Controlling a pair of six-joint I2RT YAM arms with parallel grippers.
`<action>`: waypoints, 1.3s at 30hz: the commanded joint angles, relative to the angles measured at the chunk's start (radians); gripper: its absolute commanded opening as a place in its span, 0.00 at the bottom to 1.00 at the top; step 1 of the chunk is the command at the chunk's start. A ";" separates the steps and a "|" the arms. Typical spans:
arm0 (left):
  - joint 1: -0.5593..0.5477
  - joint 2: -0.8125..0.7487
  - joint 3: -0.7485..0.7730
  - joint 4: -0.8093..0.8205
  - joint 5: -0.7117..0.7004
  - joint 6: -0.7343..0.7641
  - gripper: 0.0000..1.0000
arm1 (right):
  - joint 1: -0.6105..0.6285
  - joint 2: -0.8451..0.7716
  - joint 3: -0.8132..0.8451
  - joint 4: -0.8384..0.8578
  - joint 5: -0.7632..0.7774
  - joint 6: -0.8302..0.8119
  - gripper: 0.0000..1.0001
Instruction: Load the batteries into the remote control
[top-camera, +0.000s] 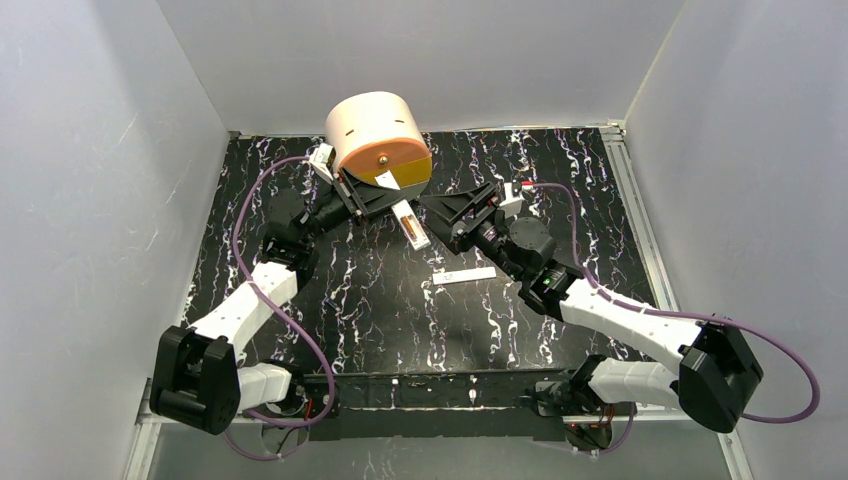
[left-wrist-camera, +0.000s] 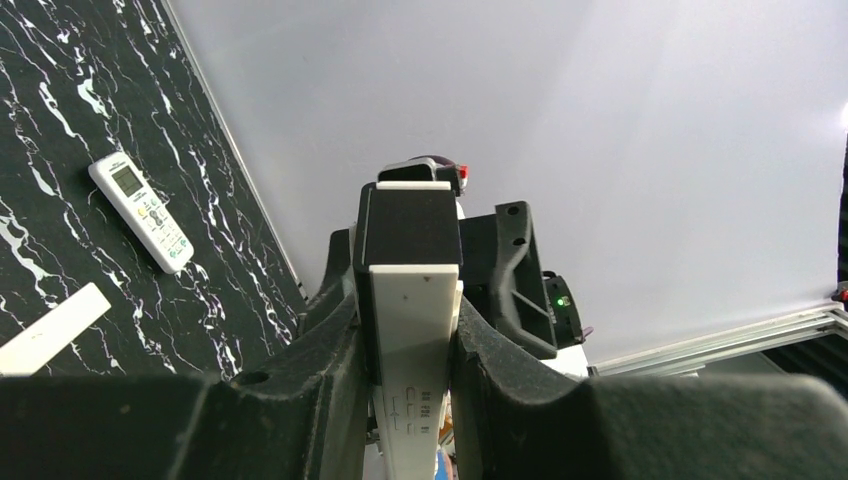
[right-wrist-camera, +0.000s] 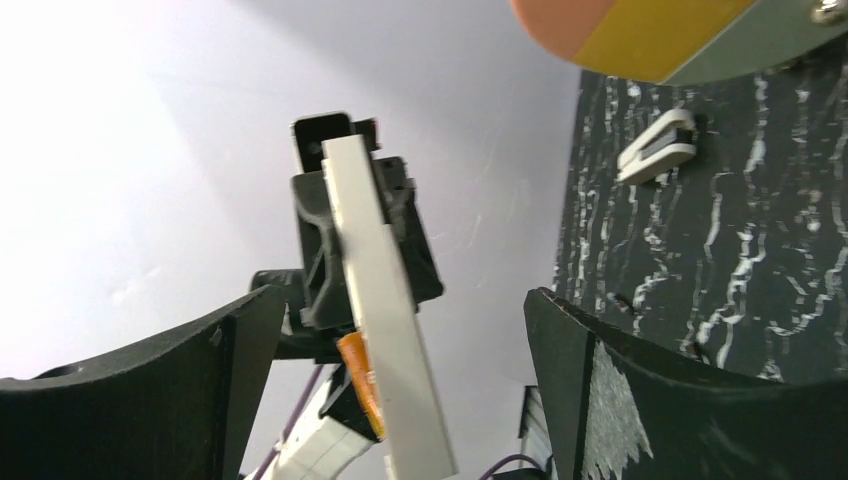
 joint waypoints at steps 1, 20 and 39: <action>0.003 -0.001 0.024 0.036 -0.016 0.014 0.00 | 0.000 -0.015 0.005 0.125 -0.051 0.046 0.99; 0.003 0.018 0.021 0.023 -0.008 0.015 0.00 | 0.002 0.110 0.201 -0.083 -0.244 -0.071 0.90; 0.002 -0.015 0.024 0.028 0.000 0.035 0.00 | 0.003 0.139 0.172 -0.032 -0.281 0.003 0.58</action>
